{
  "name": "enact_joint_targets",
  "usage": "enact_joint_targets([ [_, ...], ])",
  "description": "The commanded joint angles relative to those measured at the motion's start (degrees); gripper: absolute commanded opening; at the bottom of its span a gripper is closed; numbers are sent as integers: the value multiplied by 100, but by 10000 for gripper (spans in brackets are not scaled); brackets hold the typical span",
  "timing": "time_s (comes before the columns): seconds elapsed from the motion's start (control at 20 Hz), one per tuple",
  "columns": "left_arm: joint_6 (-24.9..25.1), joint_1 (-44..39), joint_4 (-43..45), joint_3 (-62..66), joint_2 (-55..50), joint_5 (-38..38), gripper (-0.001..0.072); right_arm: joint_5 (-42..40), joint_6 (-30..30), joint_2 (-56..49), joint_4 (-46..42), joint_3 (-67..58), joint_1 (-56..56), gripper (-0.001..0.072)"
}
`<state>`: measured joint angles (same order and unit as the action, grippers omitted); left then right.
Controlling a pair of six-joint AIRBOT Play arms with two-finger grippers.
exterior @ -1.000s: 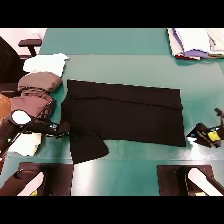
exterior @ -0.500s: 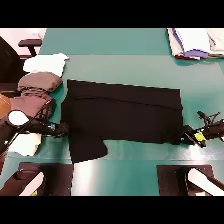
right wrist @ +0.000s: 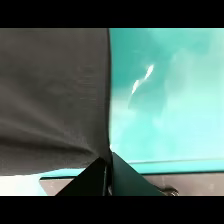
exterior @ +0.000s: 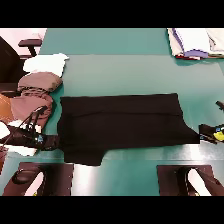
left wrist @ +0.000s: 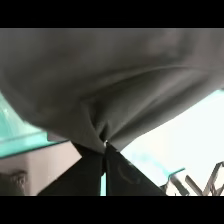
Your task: Fold the shirts.
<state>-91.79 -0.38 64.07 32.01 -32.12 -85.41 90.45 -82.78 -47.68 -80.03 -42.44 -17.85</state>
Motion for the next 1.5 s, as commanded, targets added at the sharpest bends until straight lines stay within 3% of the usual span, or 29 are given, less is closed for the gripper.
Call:
enact_joint_targets([
  [0.0, 232, 7, 44, 463, -426, 800, 23, -4, -122, -240, -61, -636, 262, 15],
  [0.25, 647, 7, 393, 1661, -2417, 2273, 25, -649, -127, -1969, 0, -1915, 1082, 16],
  [0.45, 986, 7, 369, 2625, -3958, 2662, 26, -984, -127, -3281, 726, -2911, 1169, 16],
  [0.6, 975, 7, 350, 2964, -4594, 2881, 27, -1051, -120, -3989, 1073, -3477, 1169, 17],
  [0.65, 973, 7, 297, 2990, -4666, 2973, 29, -1047, -114, -4177, 1246, -3617, 1169, 68],
  [0.7, 973, 7, 225, 2992, -4675, 3056, 204, -1056, -33, -4328, 1445, -3729, 1169, 239],
  [0.75, 951, 7, 155, 3025, -4677, 3091, 466, -1051, 72, -4476, 1659, -3858, 1152, 333],
  [0.8, 925, 7, 138, 3088, -4673, 3047, 516, -1029, 214, -4575, 1823, -3965, 1113, 343],
  [0.9, 929, 7, 151, 3324, -4669, 2675, 490, -940, 487, -4577, 1956, -4017, 949, 415],
  [1.0, 929, -11, 114, 3541, -4662, 2350, 488, -640, 708, -4555, 1941, -4002, 656, 417],
  [1.05, 929, -11, 70, 3587, -4662, 2286, 433, -463, 752, -4555, 1941, -3950, 446, 495],
  [1.1, 931, -11, -42, 3591, -4662, 2258, 208, -385, 756, -4555, 1945, -3847, 254, 592],
  [1.15, 933, -39, -157, 3591, -4664, 2284, 28, -391, 789, -4555, 1950, -3685, 52, 606],
  [1.35, 907, -507, -542, 3589, -4693, 2653, 27, -824, 1239, -4562, 2258, -2785, -431, 594],
  [1.45, 579, -925, -540, 3589, -4695, 3093, 27, -1106, 1438, -4566, 2520, -2406, -413, 593],
])
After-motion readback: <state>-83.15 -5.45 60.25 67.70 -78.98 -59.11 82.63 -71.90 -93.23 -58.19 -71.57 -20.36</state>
